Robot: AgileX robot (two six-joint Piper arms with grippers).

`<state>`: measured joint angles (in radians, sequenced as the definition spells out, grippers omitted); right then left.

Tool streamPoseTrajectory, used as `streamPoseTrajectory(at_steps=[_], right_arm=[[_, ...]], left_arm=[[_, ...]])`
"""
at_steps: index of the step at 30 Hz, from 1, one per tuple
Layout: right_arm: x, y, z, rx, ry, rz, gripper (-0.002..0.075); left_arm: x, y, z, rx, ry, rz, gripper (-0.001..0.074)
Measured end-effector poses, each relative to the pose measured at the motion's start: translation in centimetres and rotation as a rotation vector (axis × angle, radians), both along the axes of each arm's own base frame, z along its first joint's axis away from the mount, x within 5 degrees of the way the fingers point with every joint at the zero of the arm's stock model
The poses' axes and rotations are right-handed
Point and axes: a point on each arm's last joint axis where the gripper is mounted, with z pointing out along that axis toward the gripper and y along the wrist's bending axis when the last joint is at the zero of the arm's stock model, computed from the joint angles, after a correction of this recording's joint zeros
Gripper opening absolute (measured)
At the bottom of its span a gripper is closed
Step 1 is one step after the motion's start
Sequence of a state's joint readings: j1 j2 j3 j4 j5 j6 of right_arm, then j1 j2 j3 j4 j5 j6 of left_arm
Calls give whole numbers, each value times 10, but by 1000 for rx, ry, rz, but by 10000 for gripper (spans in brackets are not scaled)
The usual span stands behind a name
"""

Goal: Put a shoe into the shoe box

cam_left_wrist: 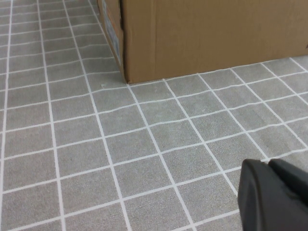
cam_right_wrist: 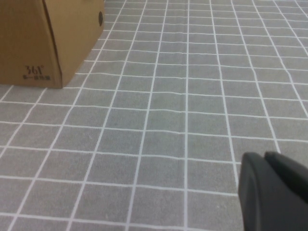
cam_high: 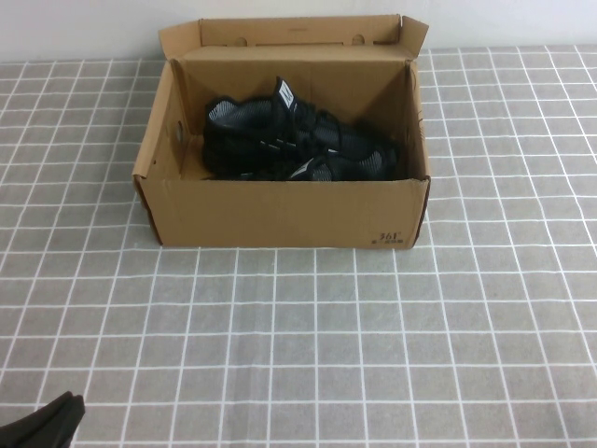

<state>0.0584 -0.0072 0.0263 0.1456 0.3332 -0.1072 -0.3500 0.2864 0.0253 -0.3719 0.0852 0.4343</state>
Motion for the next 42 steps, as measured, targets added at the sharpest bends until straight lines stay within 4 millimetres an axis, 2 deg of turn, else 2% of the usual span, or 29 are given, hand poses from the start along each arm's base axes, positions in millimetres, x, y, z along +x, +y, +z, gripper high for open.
streamPoseTrajectory(at_steps=[9,17,22,27,37,42], right_arm=[[0,0,0,2,0,0,-16],[0,0,0,1,0,0,-16],[0,0,0,1,0,0,-16],[0,0,0,1,0,0,-16],[0,0,0,1,4,1,-16],[0,0,0,2,4,1,-16]], left_arm=[[1,1,3,-8,-31,12,0],[6,6,21,-22,-246,81,0],[0,14,27,-31,-319,160,0],[-12,20,18,-16,-267,229,0],[-18,28,-7,6,1,356,0],[-18,28,-7,10,7,359,0]])
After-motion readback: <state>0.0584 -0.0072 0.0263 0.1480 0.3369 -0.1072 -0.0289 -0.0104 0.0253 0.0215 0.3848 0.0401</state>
